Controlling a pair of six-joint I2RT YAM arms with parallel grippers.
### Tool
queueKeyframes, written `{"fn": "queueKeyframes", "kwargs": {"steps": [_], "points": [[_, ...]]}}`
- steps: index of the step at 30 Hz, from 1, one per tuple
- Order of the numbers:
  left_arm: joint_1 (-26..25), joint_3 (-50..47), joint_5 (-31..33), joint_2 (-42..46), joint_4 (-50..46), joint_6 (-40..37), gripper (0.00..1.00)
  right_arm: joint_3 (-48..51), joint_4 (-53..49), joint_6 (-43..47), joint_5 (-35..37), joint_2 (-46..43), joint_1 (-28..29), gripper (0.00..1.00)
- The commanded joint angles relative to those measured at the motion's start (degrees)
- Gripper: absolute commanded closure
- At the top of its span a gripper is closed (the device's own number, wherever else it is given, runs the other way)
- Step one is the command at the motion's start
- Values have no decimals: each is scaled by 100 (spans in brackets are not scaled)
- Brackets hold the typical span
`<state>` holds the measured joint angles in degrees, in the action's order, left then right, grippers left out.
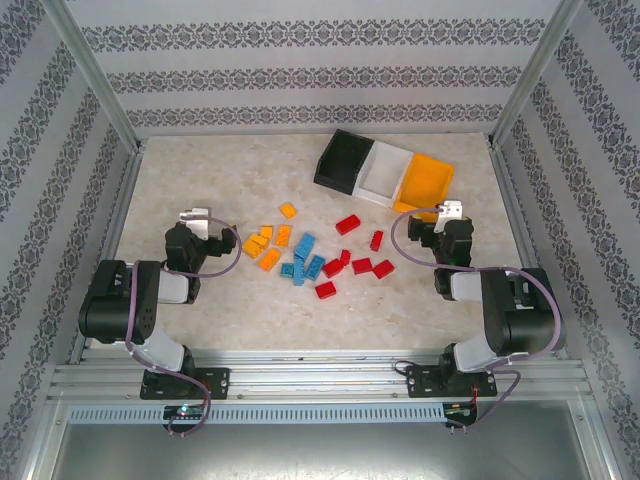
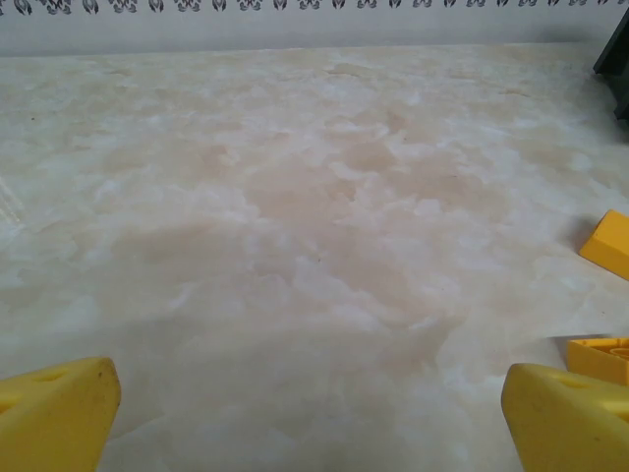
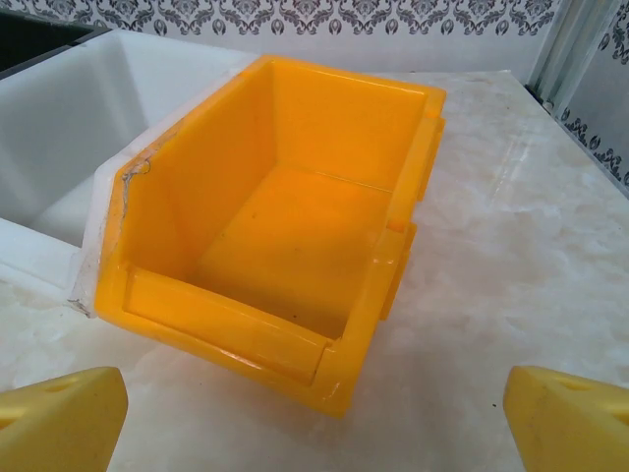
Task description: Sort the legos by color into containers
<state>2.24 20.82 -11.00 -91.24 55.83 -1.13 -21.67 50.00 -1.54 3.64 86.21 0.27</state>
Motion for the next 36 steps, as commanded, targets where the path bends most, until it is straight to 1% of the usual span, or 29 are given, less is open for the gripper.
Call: {"fn": "queueKeyframes", "kwargs": {"steps": [1, 31, 33, 36], "points": [[-31, 28, -131, 45, -36, -76, 0, -4, 180, -64, 42, 34, 52, 2], [-31, 98, 42, 38, -161, -10, 0, -4, 186, -64, 42, 28, 52, 2], [-28, 115, 136, 44, -186, 23, 0, -4, 186, -66, 45, 29, 47, 2], [-31, 181, 508, 43, -326, 139, 0, -4, 186, -61, 49, 34, 52, 2]]}}
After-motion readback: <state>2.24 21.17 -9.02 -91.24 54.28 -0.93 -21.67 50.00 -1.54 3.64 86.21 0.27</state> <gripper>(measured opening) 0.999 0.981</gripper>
